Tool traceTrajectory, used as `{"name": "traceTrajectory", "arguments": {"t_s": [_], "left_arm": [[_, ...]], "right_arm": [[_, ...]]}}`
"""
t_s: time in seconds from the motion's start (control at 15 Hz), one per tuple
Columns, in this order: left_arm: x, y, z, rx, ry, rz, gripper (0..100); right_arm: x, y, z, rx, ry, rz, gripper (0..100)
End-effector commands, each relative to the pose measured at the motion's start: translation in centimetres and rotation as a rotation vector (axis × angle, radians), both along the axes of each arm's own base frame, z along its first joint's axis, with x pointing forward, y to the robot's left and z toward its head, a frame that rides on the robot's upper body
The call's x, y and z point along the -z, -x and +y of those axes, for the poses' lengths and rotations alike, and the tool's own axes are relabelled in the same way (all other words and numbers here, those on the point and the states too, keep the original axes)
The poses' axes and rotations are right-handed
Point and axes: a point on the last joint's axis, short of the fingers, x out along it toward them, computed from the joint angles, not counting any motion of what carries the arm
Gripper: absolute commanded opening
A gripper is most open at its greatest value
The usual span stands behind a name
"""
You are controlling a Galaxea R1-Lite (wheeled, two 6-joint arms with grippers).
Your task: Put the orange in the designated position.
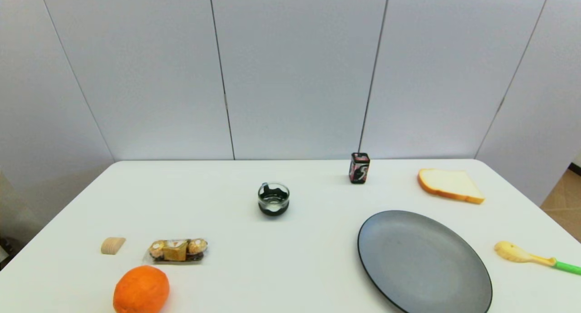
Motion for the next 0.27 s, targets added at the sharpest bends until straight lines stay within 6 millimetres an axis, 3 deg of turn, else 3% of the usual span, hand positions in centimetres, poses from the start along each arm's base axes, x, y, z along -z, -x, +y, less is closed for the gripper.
{"name": "traceTrajectory", "arguments": {"t_s": [0.07,0.27], "left_arm": [[0.0,0.0,0.0,0.001,0.0,0.0,100],[0.0,0.0,0.0,0.001,0.0,0.0,100]], "right_arm": [[0.0,0.0,0.0,0.002,-0.007,-0.001,100],[0.0,0.0,0.0,0.002,-0.007,-0.001,100]]}}
